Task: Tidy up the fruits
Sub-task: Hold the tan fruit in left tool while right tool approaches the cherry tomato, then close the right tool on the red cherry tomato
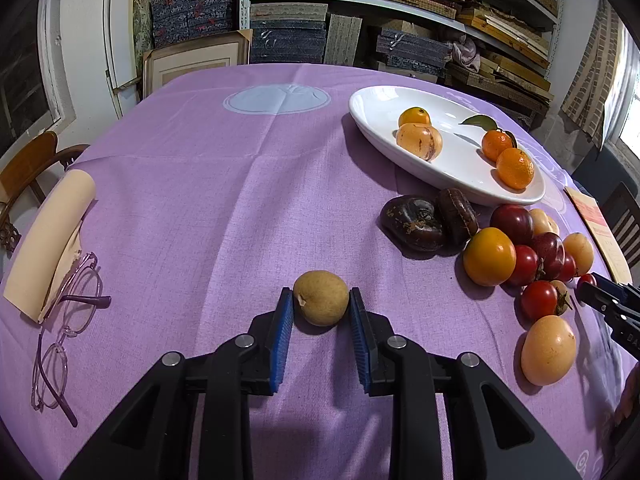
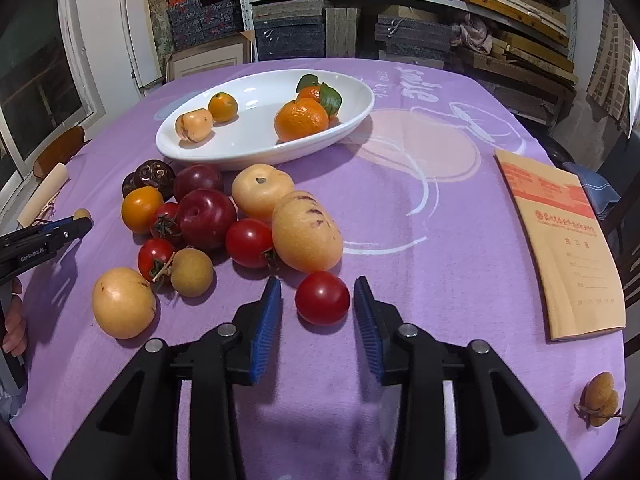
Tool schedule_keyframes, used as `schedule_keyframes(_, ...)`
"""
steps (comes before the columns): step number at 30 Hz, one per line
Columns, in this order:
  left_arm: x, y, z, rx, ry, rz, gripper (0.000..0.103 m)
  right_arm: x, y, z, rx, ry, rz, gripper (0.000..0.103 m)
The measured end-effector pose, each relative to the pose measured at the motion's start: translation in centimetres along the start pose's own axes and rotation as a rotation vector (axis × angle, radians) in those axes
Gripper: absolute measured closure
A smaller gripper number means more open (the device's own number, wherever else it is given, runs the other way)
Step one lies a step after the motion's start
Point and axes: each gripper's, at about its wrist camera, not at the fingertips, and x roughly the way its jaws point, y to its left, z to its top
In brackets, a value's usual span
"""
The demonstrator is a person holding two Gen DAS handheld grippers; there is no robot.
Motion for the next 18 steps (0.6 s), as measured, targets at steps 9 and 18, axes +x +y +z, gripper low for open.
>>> schedule_keyframes(9, 0.10, -0.06, -0.06, 0.001, 0.004, -0.002, 0.075, 0.34, 0.06, -0.08, -0.002, 0.006, 0.001, 0.070)
schedule_keyframes(18, 0.09, -0.05, -0.09, -0.002, 0.005, -0.010, 0.075, 0.32, -0.07, -0.17, 0.008, 0.009, 0.007, 0.076)
